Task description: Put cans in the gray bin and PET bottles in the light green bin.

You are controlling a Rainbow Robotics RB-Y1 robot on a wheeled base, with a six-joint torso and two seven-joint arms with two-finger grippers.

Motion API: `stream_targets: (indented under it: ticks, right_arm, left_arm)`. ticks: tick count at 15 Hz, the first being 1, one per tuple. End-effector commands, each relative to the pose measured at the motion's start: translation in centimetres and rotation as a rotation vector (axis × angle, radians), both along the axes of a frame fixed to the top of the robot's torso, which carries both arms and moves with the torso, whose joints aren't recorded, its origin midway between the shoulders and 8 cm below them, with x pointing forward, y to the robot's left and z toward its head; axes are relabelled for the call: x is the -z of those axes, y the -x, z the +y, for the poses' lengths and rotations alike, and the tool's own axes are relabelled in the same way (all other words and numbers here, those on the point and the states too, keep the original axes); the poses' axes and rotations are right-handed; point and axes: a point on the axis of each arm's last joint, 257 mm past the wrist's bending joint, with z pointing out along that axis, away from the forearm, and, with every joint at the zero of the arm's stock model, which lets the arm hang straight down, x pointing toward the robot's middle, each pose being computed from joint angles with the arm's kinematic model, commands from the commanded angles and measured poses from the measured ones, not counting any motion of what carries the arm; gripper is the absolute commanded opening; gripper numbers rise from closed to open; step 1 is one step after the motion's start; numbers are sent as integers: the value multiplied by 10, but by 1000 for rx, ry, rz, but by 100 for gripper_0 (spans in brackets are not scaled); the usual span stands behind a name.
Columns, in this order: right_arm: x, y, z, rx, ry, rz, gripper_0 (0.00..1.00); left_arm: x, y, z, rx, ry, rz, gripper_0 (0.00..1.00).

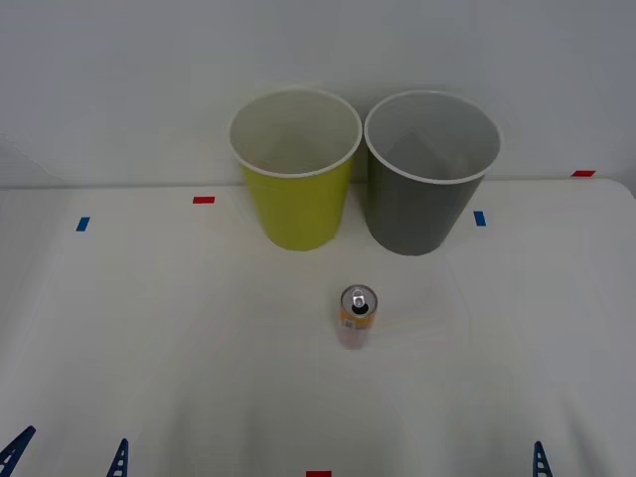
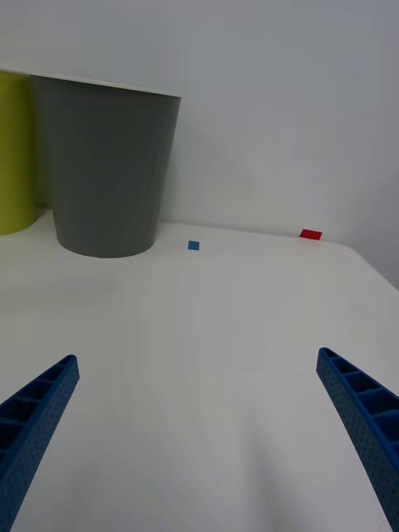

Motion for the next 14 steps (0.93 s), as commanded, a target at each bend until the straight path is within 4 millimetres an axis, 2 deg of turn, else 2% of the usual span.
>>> stream_targets:
  ticks: [1, 14]
  right_arm:
    - [0, 0, 0, 0, 0, 0, 100]
    - [0, 0, 0, 0, 0, 0, 100]
  left_arm:
    - [0, 0, 0, 0, 0, 0, 100]
    - [0, 0, 0, 0, 0, 0, 100]
